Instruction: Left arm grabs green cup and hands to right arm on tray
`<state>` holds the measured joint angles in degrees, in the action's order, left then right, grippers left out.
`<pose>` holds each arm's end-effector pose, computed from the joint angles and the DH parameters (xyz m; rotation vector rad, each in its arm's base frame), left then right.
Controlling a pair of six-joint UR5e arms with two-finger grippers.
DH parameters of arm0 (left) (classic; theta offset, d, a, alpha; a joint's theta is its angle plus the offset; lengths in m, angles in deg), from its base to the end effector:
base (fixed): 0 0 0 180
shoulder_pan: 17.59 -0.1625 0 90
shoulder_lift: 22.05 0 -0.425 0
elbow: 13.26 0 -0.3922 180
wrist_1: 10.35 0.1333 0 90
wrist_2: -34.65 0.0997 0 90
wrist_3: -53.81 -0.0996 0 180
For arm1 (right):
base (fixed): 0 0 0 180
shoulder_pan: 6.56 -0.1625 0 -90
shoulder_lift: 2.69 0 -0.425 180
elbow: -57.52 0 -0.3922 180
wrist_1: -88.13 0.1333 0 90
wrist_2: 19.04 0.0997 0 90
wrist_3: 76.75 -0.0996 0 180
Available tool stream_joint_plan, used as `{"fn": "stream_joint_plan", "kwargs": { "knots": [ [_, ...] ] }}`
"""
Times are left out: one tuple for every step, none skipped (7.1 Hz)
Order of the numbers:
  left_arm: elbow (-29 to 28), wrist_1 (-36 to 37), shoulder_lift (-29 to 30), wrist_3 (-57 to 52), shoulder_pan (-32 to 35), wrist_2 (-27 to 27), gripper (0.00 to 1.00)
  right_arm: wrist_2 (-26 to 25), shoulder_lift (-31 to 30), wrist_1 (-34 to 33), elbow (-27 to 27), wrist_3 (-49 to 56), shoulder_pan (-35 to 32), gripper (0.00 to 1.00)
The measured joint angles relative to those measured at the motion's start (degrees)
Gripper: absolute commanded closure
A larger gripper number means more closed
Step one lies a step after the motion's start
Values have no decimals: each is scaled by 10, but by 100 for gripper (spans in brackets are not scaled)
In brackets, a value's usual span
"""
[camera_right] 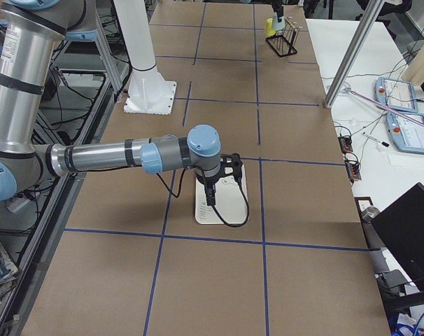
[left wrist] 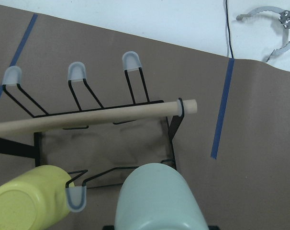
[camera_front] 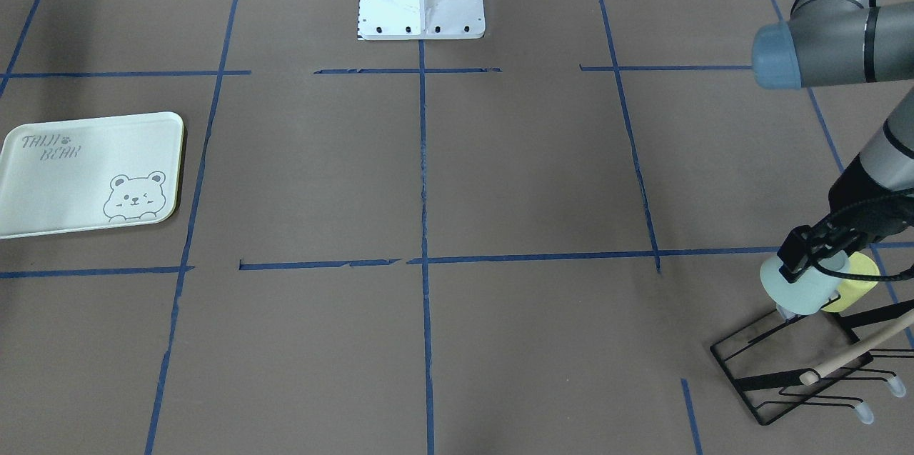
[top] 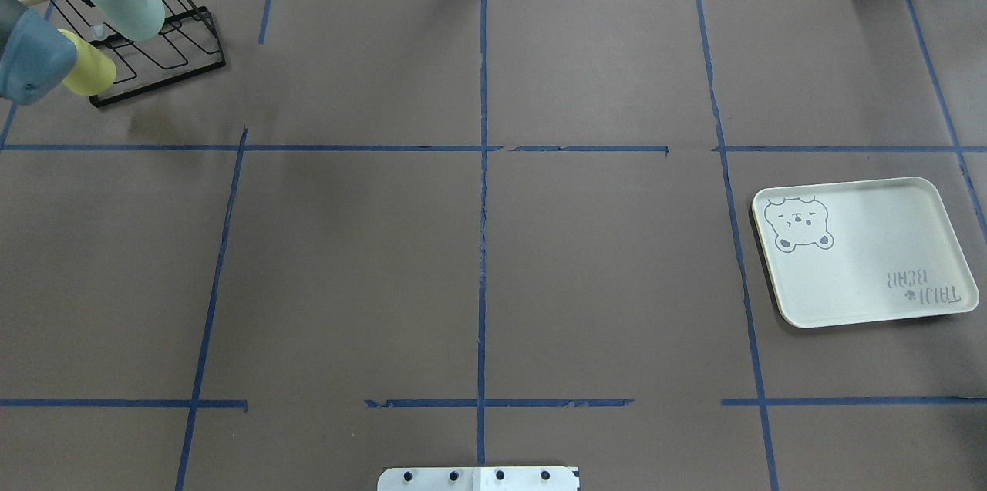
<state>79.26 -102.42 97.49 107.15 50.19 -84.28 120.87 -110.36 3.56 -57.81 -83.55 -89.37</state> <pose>0.1758 -0.6555 0.3403 0.1614 0.7478 -0.3663 0.0102 -0.3756 0.5551 0.1066 -0.8868 -0.1058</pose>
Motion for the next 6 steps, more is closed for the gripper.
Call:
{"fn": "stream_joint_plan", "kwargs": {
  "knots": [
    [25,16,0,4,-4,-8,90,10,2,2,-1,-16,7,0],
    [44,15,0,20,-9,-30,90,24,8,20,-3,-61,27,0],
    [55,-8,-1,59,-20,-58,90,28,18,67,-2,-135,60,0],
    [58,-57,-2,113,-39,-75,90,21,35,127,0,-228,102,0],
    [56,-124,-3,177,-60,-82,90,6,61,179,2,-319,146,0],
    [54,-202,-4,244,-80,-84,89,-13,94,219,4,-402,188,0]
  ]
}}
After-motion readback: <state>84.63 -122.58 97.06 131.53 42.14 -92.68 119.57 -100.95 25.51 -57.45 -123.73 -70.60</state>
